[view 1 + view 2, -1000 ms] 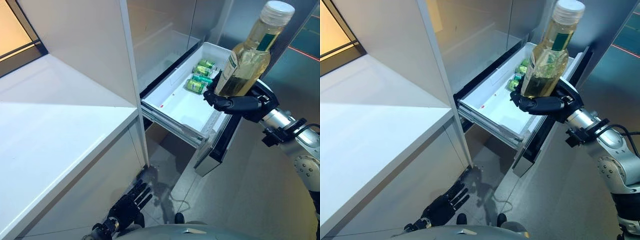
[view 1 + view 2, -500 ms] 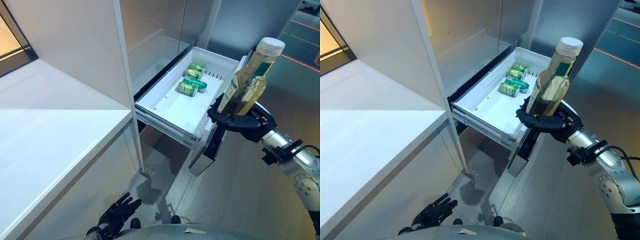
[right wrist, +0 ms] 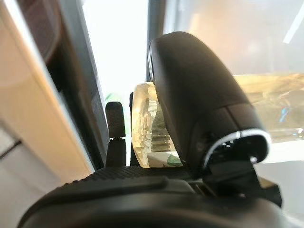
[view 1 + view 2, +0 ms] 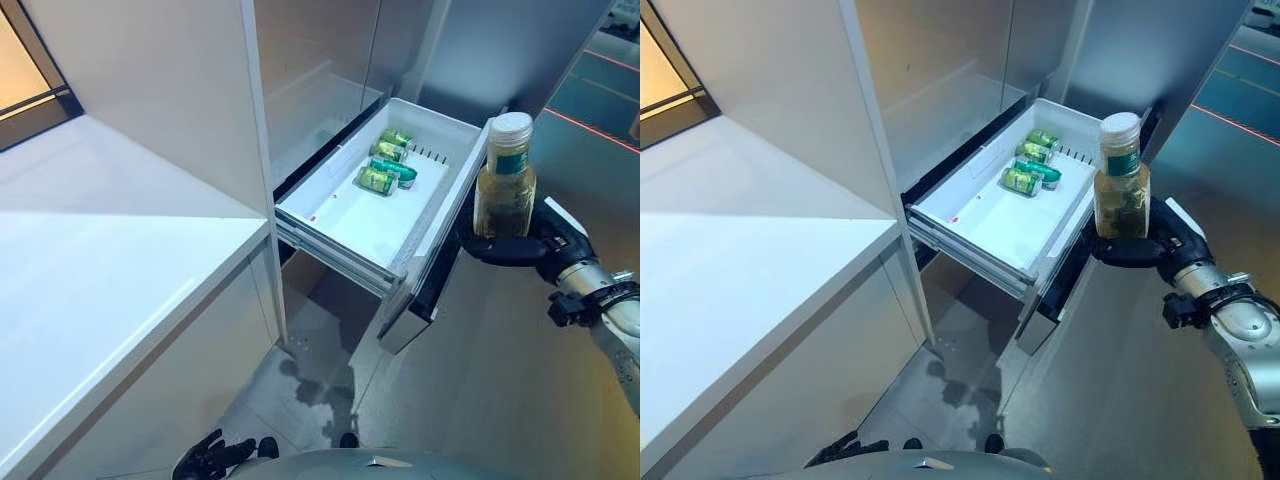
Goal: Put drinks into fridge and close the fridge
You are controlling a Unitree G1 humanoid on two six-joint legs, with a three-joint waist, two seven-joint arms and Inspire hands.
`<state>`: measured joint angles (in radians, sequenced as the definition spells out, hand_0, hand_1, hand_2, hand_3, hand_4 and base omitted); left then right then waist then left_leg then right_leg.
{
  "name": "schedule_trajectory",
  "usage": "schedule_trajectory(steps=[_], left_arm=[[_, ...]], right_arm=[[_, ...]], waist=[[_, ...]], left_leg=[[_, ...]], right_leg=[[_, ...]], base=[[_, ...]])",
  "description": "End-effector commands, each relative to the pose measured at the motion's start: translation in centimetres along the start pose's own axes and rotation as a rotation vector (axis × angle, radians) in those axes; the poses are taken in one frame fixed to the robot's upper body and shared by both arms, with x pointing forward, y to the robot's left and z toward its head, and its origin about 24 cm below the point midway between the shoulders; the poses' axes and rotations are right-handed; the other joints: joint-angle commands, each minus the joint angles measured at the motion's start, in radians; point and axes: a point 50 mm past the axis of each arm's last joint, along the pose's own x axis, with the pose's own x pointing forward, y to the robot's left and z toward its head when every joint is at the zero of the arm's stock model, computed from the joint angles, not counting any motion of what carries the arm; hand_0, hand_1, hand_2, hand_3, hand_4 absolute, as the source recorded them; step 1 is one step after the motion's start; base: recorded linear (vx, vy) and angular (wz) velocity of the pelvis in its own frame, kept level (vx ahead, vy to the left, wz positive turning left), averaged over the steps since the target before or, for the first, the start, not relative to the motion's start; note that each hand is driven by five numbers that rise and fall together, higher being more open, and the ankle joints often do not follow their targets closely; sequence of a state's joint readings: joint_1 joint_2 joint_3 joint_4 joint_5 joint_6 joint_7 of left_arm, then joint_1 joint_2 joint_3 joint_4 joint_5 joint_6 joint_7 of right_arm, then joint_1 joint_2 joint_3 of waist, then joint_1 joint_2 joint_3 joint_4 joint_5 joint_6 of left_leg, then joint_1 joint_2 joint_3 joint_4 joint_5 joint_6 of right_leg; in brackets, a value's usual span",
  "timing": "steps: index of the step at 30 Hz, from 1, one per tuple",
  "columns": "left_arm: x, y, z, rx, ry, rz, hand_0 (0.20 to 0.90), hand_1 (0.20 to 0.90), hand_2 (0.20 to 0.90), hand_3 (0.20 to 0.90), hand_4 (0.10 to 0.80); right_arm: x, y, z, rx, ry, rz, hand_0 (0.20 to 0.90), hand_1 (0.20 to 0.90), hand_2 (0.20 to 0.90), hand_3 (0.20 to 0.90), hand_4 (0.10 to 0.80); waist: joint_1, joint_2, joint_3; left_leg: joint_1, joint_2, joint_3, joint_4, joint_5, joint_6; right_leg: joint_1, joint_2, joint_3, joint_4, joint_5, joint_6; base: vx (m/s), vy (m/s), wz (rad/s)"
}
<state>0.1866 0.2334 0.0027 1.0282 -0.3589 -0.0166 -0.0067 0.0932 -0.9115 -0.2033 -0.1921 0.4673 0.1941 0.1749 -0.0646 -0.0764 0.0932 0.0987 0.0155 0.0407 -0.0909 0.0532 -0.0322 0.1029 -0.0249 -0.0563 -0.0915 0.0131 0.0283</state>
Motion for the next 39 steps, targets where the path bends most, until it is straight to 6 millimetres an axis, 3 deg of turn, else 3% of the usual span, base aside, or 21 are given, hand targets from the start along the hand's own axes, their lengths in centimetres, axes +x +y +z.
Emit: schedule_trajectory(steps=[1,9,23,28,33,39], left_arm=[[0.2,2.8,2.2,0.093,0.013,0.075,0.9,0.9,0.9,0.9,0.8],[0.2,4.4,4.1,0.088,0.027,0.07,0.9,0.9,0.9,0.9,0.8],[0.2,5.7,4.4,0.093,0.091,0.122,0.9,0.9,0.9,0.9,0.8],[0.1,6.2,5.8,0.122,0.067,0.14,0.9,0.9,0.9,0.9,0.8],[0.0,6.8,9.5,0.147,-0.026,0.142,0.9,0.9,0.9,0.9,0.8],[-0.2,6.5,12.1,0.15,-0.095,0.136,0.9,0.9,0.9,0.9,0.8]], right_arm=[[0.1,-5.3,12.0,-0.176,-0.481,-0.193,0.3,0.3,0.3,0.2,0.1],[2.8,-6.5,12.7,-0.39,-0.381,-0.179,0.3,0.3,0.3,0.2,0.1],[7.6,-6.8,13.6,-0.541,-0.184,-0.028,0.3,0.3,0.3,0.2,0.1],[8.8,-6.6,13.9,-0.54,-0.154,-0.008,0.3,0.3,0.3,0.2,0.1],[10.4,-6.4,15.2,-0.542,-0.138,-0.063,0.3,0.3,0.3,0.2,0.1],[11.5,-6.4,16.2,-0.553,-0.1,-0.094,0.3,0.3,0.3,0.2,0.1]], waist=[[0.05,-0.013,-0.052],[0.073,-0.005,-0.043],[0.13,-0.034,-0.014],[0.159,-0.054,0.017],[0.197,-0.08,0.095],[0.223,-0.093,0.163]], left_leg=[[0.009,-0.067,0.007,0.004,-0.081,0.049],[0.013,-0.069,0.002,0.005,-0.079,0.056],[0.013,-0.067,-0.026,0.013,-0.076,0.058],[-0.013,-0.063,-0.043,0.02,-0.07,0.06],[-0.084,-0.055,-0.063,0.034,-0.06,0.063],[-0.147,-0.05,-0.074,0.047,-0.05,0.061]], right_leg=[[-0.038,0.017,-0.001,0.016,0.043,0.045],[-0.025,0.015,-0.011,0.014,0.034,0.041],[-0.009,0.015,-0.028,0.021,0.024,0.034],[-0.025,0.021,-0.032,0.023,0.031,0.032],[-0.084,0.032,-0.035,0.034,0.045,0.029],[-0.133,0.035,-0.045,0.04,0.057,0.028]], base=[[0.057,0.057,0.0],[0.071,0.03,0.01],[0.094,-0.007,0.03],[0.015,-0.079,0.13],[-0.15,-0.113,0.12],[-0.125,-0.056,0.07]])
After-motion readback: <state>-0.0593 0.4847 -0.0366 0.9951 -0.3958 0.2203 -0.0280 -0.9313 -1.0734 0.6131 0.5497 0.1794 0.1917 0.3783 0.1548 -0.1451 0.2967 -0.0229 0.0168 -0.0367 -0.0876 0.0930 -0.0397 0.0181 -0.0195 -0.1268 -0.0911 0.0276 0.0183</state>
